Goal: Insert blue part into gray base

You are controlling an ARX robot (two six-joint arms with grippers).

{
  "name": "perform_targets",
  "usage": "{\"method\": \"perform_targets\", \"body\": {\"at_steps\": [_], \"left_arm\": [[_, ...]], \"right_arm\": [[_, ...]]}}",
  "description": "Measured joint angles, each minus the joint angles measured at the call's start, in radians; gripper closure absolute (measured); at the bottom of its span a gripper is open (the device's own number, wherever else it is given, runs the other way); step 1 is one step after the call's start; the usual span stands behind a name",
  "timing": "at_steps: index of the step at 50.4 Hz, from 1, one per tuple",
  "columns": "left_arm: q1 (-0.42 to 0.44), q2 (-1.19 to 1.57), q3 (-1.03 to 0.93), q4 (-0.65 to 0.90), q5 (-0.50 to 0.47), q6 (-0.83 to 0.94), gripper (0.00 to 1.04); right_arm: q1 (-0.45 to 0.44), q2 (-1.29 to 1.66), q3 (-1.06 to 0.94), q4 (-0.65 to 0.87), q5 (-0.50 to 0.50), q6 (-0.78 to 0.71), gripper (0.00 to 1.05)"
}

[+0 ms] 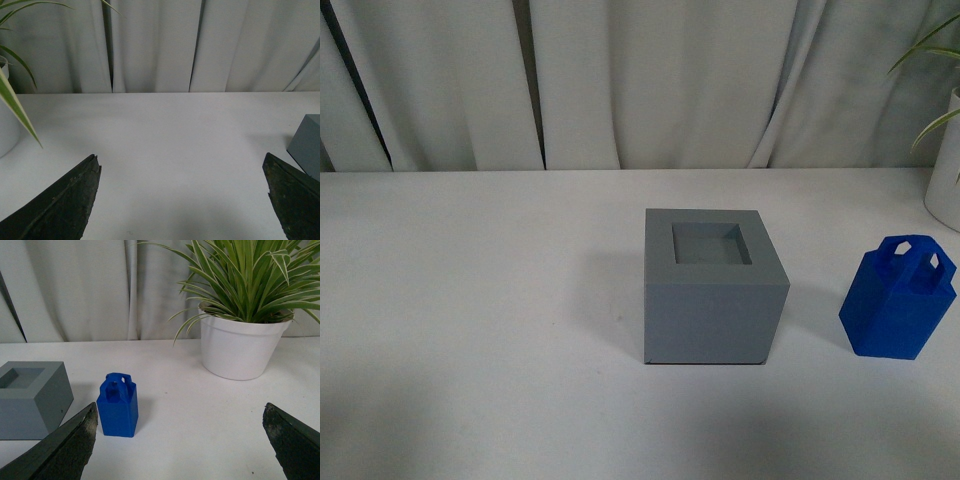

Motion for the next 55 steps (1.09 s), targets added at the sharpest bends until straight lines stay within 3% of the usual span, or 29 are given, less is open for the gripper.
{"method": "perform_targets", "body": {"at_steps": [55], "left_arm": [[0.0, 0.0, 0.0, 0.0, 0.0, 0.0, 0.06]], "right_arm": [[0.0, 0.0, 0.0, 0.0, 0.0, 0.0, 0.07]]}}
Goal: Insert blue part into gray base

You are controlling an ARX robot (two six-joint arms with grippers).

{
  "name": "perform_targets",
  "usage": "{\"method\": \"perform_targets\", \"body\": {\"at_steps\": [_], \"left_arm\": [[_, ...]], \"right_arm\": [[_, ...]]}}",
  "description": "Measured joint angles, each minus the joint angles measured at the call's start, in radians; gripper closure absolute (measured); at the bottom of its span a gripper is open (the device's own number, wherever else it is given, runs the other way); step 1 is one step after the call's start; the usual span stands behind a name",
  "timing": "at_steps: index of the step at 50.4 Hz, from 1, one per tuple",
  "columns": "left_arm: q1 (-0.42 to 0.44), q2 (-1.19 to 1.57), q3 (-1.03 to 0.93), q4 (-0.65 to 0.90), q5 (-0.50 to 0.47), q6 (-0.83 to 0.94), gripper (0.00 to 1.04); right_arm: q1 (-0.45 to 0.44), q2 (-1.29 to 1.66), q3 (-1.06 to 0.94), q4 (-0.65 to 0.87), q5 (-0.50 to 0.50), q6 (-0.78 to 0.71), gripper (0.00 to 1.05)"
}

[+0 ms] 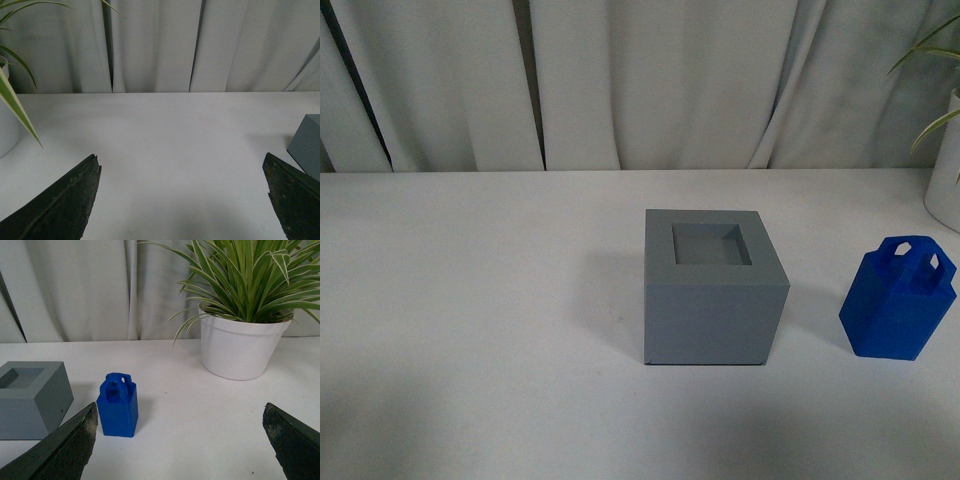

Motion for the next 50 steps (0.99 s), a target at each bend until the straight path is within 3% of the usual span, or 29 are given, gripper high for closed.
{"method": "perform_targets", "body": {"at_steps": [16, 19, 21, 25, 28, 42, 50], "left_arm": [[0.0, 0.0, 0.0, 0.0, 0.0, 0.0, 0.06], [0.0, 0.0, 0.0, 0.0, -0.002, 0.0, 0.06], [0.0, 0.0, 0.0, 0.0, 0.003, 0.0, 0.06], [0.0, 0.0, 0.0, 0.0, -0.001, 0.0, 0.06], [0.0, 0.0, 0.0, 0.0, -0.001, 0.0, 0.06], [0.0, 0.0, 0.0, 0.0, 0.0, 0.0, 0.06], [0.0, 0.0, 0.0, 0.0, 0.0, 0.0, 0.06]], "right_arm": [[-0.005, 0.003, 0.0, -0.002, -0.024, -0.003, 0.07], [-0.079, 0.058, 0.018, -0.033, -0.256, -0.027, 0.07], [-0.163, 0.145, 0.031, -0.027, -0.499, -0.056, 0.07], [-0.201, 0.239, 0.034, 0.003, -0.69, -0.071, 0.07], [-0.204, 0.296, 0.037, 0.053, -0.76, -0.071, 0.07], [-0.176, 0.628, 0.206, 0.231, -0.743, -0.078, 0.07], [-0.108, 0.883, 0.426, 0.117, -0.705, -0.156, 0.07]]}}
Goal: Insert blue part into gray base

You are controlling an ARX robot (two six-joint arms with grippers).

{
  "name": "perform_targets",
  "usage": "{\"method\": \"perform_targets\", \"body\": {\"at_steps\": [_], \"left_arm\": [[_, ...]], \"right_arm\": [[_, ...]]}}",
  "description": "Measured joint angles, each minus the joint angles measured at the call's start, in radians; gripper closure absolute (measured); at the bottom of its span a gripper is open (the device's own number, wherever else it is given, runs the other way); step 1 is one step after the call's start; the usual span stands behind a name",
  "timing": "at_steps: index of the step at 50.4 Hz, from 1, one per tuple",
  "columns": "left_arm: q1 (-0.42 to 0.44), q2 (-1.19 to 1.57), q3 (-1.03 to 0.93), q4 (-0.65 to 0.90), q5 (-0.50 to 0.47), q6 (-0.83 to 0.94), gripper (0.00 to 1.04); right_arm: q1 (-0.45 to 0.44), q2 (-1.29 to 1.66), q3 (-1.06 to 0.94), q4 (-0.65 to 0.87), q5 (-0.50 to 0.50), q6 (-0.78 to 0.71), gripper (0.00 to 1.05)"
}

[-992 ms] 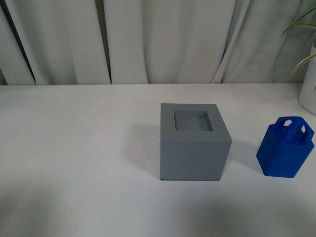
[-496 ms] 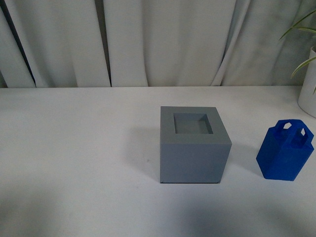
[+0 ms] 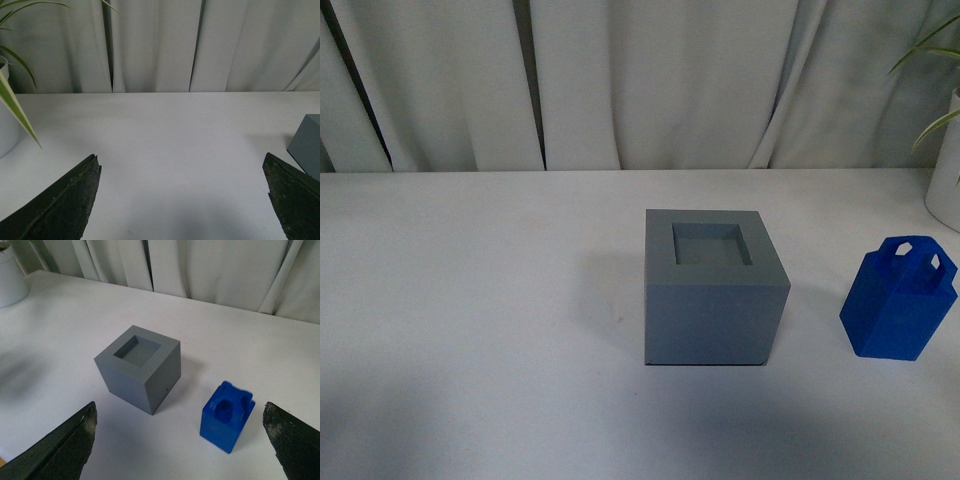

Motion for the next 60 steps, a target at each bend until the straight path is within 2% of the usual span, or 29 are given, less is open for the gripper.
{"method": "perform_targets", "body": {"at_steps": [9, 21, 25, 29, 38, 49, 60], "left_arm": [[0.0, 0.0, 0.0, 0.0, 0.0, 0.0, 0.06], [0.0, 0.0, 0.0, 0.0, 0.0, 0.0, 0.06], [0.0, 0.0, 0.0, 0.0, 0.0, 0.0, 0.06], [0.0, 0.0, 0.0, 0.0, 0.0, 0.0, 0.06], [0.0, 0.0, 0.0, 0.0, 0.0, 0.0, 0.06], [0.0, 0.0, 0.0, 0.0, 0.0, 0.0, 0.06], [0.0, 0.0, 0.0, 0.0, 0.0, 0.0, 0.06]], "right_arm": [[0.074, 0.233, 0.301, -0.185, 0.053, -0.194, 0.07], [0.132, 0.405, 0.573, -0.482, 0.056, -0.438, 0.07], [0.152, 0.452, 0.644, -0.535, 0.071, -0.499, 0.07], [0.171, 0.509, 0.742, -0.672, 0.067, -0.593, 0.07], [0.214, 0.673, 0.948, -0.917, 0.17, -0.829, 0.07], [0.225, 0.843, 1.125, -1.128, 0.292, -1.032, 0.07], [0.228, 0.966, 1.198, -1.197, 0.389, -1.108, 0.07]]}}
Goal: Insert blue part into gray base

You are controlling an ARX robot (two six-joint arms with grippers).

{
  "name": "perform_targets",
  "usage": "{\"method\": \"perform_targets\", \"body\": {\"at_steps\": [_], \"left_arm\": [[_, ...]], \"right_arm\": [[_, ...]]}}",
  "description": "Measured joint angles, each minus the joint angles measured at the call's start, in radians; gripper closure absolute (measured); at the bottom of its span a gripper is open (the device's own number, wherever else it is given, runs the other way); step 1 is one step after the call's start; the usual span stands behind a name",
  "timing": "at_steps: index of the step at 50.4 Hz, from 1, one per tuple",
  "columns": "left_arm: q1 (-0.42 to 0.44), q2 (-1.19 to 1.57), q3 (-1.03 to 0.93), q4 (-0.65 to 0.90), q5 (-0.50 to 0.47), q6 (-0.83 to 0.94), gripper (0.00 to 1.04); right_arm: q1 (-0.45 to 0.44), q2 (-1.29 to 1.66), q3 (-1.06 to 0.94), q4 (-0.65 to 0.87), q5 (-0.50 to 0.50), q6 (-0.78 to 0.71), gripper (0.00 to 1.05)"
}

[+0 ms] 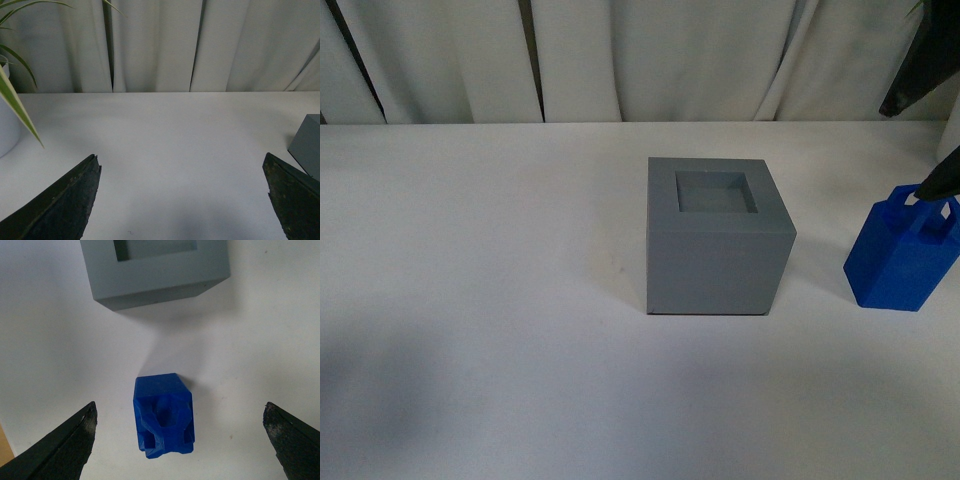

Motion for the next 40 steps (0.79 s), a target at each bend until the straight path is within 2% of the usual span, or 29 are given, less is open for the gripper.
{"method": "perform_targets", "body": {"at_steps": [28, 40], "left_arm": [[0.0, 0.0, 0.0, 0.0, 0.0, 0.0, 0.06], [0.0, 0.0, 0.0, 0.0, 0.0, 0.0, 0.06]], "right_arm": [[-0.014, 0.084, -0.031, 0.003, 0.118, -0.079, 0.07], [-0.015, 0.097, -0.055, 0.026, 0.119, -0.082, 0.07]]}}
